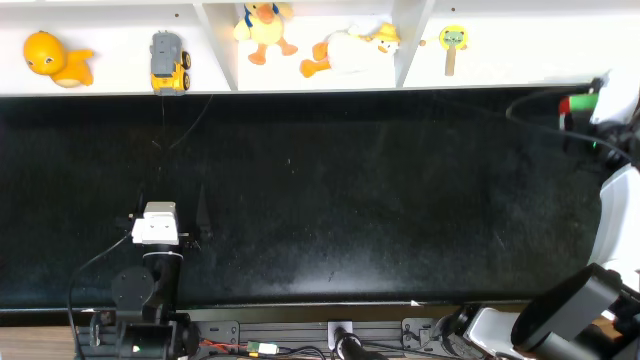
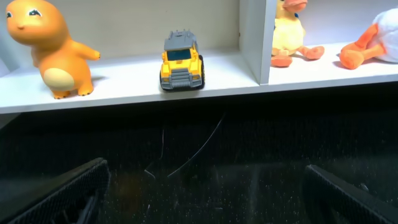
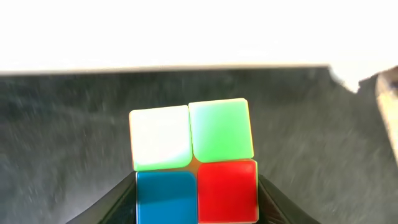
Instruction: Store Toys
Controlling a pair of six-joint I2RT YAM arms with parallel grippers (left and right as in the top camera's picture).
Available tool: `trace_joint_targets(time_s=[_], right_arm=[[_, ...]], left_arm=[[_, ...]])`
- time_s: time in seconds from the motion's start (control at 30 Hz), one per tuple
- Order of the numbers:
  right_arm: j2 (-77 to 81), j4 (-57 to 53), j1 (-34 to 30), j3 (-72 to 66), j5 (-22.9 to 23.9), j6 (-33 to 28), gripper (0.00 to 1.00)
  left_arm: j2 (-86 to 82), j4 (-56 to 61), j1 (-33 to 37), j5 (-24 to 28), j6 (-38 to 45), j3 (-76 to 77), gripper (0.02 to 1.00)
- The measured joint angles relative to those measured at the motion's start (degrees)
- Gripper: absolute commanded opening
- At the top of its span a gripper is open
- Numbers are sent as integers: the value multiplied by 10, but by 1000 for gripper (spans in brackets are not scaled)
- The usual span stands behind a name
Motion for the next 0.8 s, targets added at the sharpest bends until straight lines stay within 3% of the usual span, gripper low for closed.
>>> trace_joint_targets(time_s=[0.33, 0.67, 0.7, 0.8], right_arm=[[136, -48, 63, 163, 10, 35, 205], [213, -53, 104, 240, 11, 56, 211], [215, -53, 104, 243, 10, 57, 231], [218, -54, 105, 246, 10, 62, 606]], left_arm=[[0, 0, 0, 0, 0, 0, 998], [0, 0, 0, 0, 0, 0, 998], [0, 0, 0, 0, 0, 0, 998], [0, 0, 0, 0, 0, 0, 998]])
